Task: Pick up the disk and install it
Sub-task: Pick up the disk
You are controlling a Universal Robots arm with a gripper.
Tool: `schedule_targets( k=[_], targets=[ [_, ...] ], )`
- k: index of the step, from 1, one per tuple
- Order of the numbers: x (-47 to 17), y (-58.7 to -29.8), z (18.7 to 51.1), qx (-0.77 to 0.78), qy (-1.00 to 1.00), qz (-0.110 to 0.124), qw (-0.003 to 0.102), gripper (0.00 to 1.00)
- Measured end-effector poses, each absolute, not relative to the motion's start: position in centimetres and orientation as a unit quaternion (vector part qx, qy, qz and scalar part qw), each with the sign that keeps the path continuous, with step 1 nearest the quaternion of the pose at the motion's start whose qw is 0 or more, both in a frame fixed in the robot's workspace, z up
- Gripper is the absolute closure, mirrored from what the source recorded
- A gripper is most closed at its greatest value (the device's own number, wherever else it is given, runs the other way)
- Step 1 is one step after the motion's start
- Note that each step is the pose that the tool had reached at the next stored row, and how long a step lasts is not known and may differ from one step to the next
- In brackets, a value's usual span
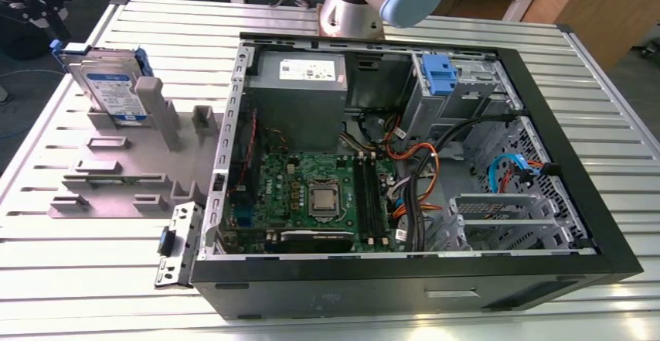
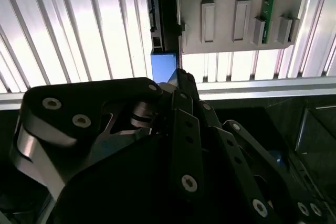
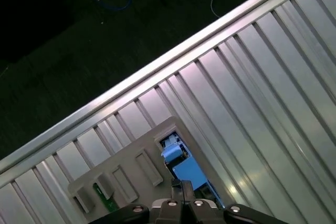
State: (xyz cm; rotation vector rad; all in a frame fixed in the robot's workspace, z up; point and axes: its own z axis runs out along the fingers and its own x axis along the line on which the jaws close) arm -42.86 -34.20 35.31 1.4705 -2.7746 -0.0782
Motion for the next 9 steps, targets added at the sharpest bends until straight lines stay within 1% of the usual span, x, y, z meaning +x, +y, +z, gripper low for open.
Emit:
schedule_targets(
  k=[9],
  targets=[
    [-42.86,-33.65,34.99,0.479,-0.878,-0.024,-0.001,0.89]
  ],
)
